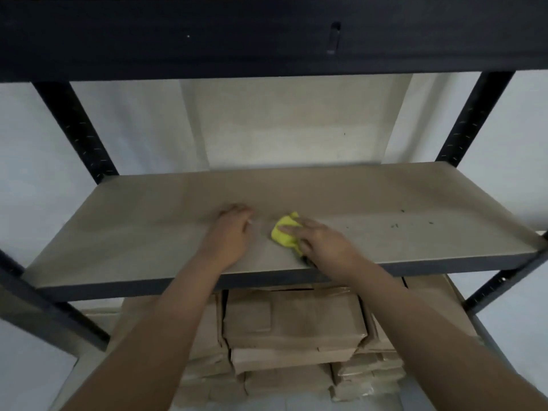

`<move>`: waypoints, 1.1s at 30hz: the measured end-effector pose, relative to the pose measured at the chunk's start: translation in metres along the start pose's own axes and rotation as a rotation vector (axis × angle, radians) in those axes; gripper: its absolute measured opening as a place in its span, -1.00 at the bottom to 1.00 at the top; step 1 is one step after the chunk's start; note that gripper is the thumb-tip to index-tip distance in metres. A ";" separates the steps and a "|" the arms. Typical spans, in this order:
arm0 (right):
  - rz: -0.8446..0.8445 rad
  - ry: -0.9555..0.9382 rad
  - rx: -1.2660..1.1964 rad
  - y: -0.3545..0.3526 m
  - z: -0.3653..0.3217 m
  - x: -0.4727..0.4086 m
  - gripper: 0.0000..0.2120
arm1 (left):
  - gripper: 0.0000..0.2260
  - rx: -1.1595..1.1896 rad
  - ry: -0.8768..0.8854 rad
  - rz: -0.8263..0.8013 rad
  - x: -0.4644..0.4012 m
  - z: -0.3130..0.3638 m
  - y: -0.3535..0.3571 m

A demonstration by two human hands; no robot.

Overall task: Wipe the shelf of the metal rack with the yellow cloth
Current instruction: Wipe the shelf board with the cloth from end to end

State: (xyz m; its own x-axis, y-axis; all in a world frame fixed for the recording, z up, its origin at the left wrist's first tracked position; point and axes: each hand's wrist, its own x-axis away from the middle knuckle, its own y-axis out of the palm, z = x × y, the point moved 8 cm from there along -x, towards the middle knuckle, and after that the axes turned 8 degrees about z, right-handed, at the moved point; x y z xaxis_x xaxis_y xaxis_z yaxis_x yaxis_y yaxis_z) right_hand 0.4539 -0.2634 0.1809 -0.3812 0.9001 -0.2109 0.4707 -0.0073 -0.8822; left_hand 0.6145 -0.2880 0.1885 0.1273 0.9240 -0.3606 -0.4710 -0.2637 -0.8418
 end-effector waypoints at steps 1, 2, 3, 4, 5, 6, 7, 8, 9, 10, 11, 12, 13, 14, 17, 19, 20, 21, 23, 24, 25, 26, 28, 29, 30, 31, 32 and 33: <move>0.012 0.031 0.027 -0.005 0.012 -0.013 -0.58 | -0.65 0.036 0.014 -0.025 -0.002 0.017 0.014; 0.017 0.084 0.046 -0.009 0.030 -0.023 -0.58 | -0.64 0.039 0.011 -0.047 -0.003 0.028 0.026; 0.013 0.142 0.089 -0.015 0.050 -0.031 -0.57 | -0.64 -0.001 0.007 -0.061 -0.004 0.035 0.036; 0.014 0.211 0.119 -0.021 0.073 -0.035 -0.56 | -0.63 -0.069 0.006 -0.065 -0.003 0.039 0.043; 0.015 0.283 0.158 -0.030 0.097 -0.033 -0.54 | -0.62 -0.130 0.011 -0.061 -0.003 0.040 0.046; 0.033 0.353 0.190 -0.039 0.119 -0.026 -0.53 | -0.61 -0.168 0.011 -0.059 -0.003 0.041 0.047; 0.053 0.430 0.216 -0.048 0.137 -0.012 -0.53 | -0.60 -0.188 0.005 -0.069 -0.003 0.040 0.048; 0.089 0.492 0.229 -0.056 0.149 0.005 -0.51 | -0.59 -0.202 -0.002 -0.082 -0.003 0.039 0.050; 0.145 0.544 0.231 -0.064 0.152 0.025 -0.50 | -0.58 -0.220 -0.009 -0.096 -0.002 0.037 0.052; 0.207 0.565 0.253 -0.070 0.148 0.044 -0.51 | -0.57 -0.240 -0.014 -0.111 -0.002 0.036 0.054; 0.265 0.555 0.277 -0.074 0.139 0.059 -0.52 | -0.56 -0.257 -0.017 -0.122 -0.001 0.036 0.056; 0.314 0.537 0.273 -0.074 0.125 0.071 -0.54 | -0.56 -0.269 -0.019 -0.129 0.000 0.036 0.057; 0.328 0.519 0.249 -0.070 0.110 0.078 -0.54 | -0.56 -0.278 -0.020 -0.133 0.000 0.036 0.058; 0.322 0.473 0.233 -0.060 0.091 0.079 -0.53 | -0.55 -0.280 -0.022 -0.134 -0.001 0.035 0.058; 0.310 0.252 0.187 -0.030 0.027 0.065 -0.53 | -0.55 -0.256 -0.036 -0.140 -0.005 0.034 0.057; 0.278 0.179 0.139 -0.015 0.009 0.044 -0.55 | -0.55 -0.204 -0.061 -0.134 -0.005 0.035 0.055; 0.233 0.179 0.120 -0.010 0.010 0.031 -0.55 | -0.56 -0.184 -0.070 -0.120 -0.004 0.035 0.053; 0.176 0.192 0.109 -0.007 0.017 0.017 -0.54 | -0.56 -0.176 -0.075 -0.106 -0.004 0.035 0.052; 0.082 0.216 0.134 -0.008 0.037 -0.004 -0.52 | -0.57 -0.192 -0.076 -0.094 -0.003 0.032 0.050; 0.067 0.223 0.156 -0.014 0.051 -0.012 -0.52 | -0.58 -0.205 -0.075 -0.094 -0.004 0.031 0.050; 0.060 0.238 0.175 -0.023 0.070 -0.018 -0.51 | -0.58 -0.214 -0.074 -0.097 -0.004 0.030 0.050; 0.049 0.247 0.204 -0.031 0.093 -0.020 -0.50 | -0.58 -0.219 -0.074 -0.100 -0.005 0.029 0.051; 0.015 0.264 0.265 -0.052 0.145 -0.015 -0.44 | -0.57 -0.219 -0.079 -0.103 -0.005 0.028 0.051; 0.023 0.291 0.282 -0.065 0.170 -0.007 -0.42 | -0.57 -0.219 -0.080 -0.101 -0.005 0.028 0.051; 0.040 0.354 0.293 -0.081 0.194 0.005 -0.41 | -0.57 -0.222 -0.079 -0.099 -0.005 0.029 0.051; 0.073 0.435 0.313 -0.099 0.214 0.021 -0.42 | -0.57 -0.224 -0.078 -0.099 -0.005 0.029 0.051; 0.117 0.505 0.335 -0.114 0.228 0.039 -0.46 | -0.57 -0.225 -0.077 -0.098 -0.005 0.029 0.051; 0.149 0.561 0.346 -0.125 0.237 0.057 -0.48 | -0.57 -0.225 -0.076 -0.099 -0.004 0.029 0.051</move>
State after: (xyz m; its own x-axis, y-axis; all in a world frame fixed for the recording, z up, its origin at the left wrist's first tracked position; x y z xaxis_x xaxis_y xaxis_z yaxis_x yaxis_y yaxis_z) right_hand 0.1849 -0.3140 0.1798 0.1824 0.9680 -0.1725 0.1688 -0.2037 -0.9644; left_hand 0.5643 -0.2974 0.1584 0.0936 0.9643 -0.2478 -0.2523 -0.2178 -0.9428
